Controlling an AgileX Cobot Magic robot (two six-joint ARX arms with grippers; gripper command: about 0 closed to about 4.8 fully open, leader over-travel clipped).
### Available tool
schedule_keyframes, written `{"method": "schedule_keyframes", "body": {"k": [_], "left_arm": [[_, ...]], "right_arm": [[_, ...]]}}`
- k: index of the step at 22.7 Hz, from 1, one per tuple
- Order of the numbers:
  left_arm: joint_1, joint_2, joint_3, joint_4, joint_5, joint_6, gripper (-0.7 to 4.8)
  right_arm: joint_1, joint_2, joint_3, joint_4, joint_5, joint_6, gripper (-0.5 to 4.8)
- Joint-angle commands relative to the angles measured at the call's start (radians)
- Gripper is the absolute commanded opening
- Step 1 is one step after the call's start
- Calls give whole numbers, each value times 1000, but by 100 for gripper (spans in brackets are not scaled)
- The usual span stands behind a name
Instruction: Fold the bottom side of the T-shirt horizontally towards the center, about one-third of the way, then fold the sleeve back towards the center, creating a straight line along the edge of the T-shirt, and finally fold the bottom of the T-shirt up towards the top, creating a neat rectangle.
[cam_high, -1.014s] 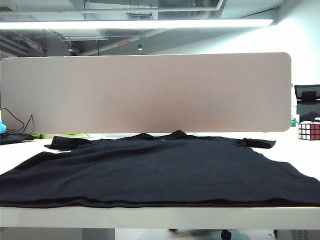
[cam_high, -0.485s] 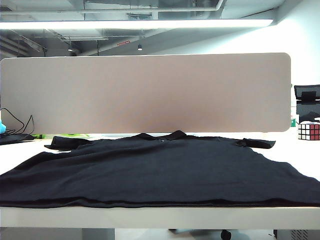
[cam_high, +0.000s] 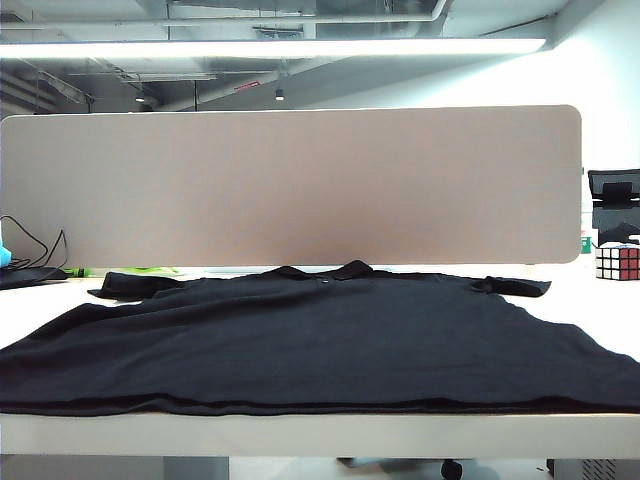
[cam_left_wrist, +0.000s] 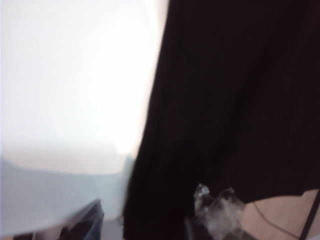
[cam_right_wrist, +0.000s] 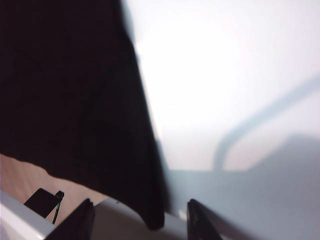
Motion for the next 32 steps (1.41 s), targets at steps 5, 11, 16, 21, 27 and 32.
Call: {"method": "schedule_keyframes", "body": {"k": [5,11,16,21,27,32], "left_arm": [[1,4,-1,2,-40,23,212],[0,4,-2,26,-35,23,211],[-44,9,-2,48,-43,24,211],[-89,57,-2,64,-40,23,212],[-98,117,-3,76,-39,24,212],[-99,117,-3,82,-31,24,211]], "right_arm": [[2,0,0,105,16,53,257],[3,11,0,135,17,60,256],[8,37,0,147,18,61,256],[46,48,0,145,19,61,256],[139,48,0,137,64,79,256],[183,48,-1,131,75,83,256]]}}
